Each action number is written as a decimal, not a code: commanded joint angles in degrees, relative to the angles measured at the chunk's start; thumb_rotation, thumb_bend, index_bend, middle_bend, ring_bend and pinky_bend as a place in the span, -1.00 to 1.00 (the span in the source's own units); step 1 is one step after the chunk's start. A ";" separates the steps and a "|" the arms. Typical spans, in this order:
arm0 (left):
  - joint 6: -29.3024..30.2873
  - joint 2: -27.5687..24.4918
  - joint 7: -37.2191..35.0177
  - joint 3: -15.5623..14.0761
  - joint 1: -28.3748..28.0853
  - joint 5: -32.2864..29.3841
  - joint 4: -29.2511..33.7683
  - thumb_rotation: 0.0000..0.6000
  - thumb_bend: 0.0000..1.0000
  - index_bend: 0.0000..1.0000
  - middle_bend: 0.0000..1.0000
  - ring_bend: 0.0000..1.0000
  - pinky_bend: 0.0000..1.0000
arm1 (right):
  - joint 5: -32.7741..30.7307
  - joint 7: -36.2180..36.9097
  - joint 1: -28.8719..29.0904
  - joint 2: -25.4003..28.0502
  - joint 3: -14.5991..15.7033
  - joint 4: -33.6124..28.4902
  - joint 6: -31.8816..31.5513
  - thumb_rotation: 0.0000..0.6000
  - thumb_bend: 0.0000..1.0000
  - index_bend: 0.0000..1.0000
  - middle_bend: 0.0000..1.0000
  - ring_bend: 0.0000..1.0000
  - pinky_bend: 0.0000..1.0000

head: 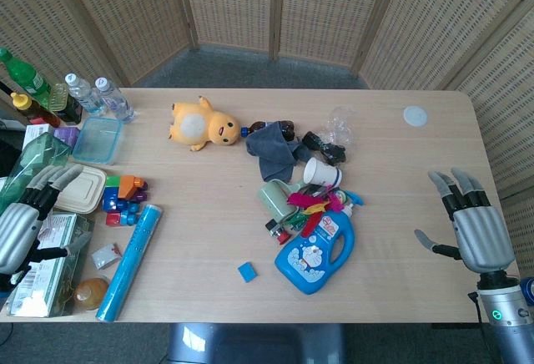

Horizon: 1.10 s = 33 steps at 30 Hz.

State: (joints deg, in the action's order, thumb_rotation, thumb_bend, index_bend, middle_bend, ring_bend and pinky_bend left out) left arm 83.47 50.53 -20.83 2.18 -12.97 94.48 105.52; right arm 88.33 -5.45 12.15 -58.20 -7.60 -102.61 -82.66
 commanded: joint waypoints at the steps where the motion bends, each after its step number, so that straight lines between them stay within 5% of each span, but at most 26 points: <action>1: -0.16 0.08 -0.11 -0.02 -0.07 -0.06 -0.12 0.90 -0.40 -1.00 -1.00 -1.00 -1.00 | -0.07 -0.14 0.12 -0.09 -0.04 -0.08 0.12 0.64 -0.52 -1.00 -0.68 -1.00 -1.00; 33: -2.36 -1.04 0.76 -0.37 -0.52 -1.14 0.15 0.89 -0.40 -1.00 -1.00 -1.00 -1.00 | -0.45 -1.33 2.48 -1.33 1.10 0.69 4.80 0.64 -0.51 -1.00 -0.69 -1.00 -1.00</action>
State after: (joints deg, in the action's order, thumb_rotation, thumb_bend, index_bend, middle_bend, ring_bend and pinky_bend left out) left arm 81.24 49.59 -20.19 1.77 -13.38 93.31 105.56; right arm 87.70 -6.68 13.84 -59.19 -6.95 -102.32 -79.30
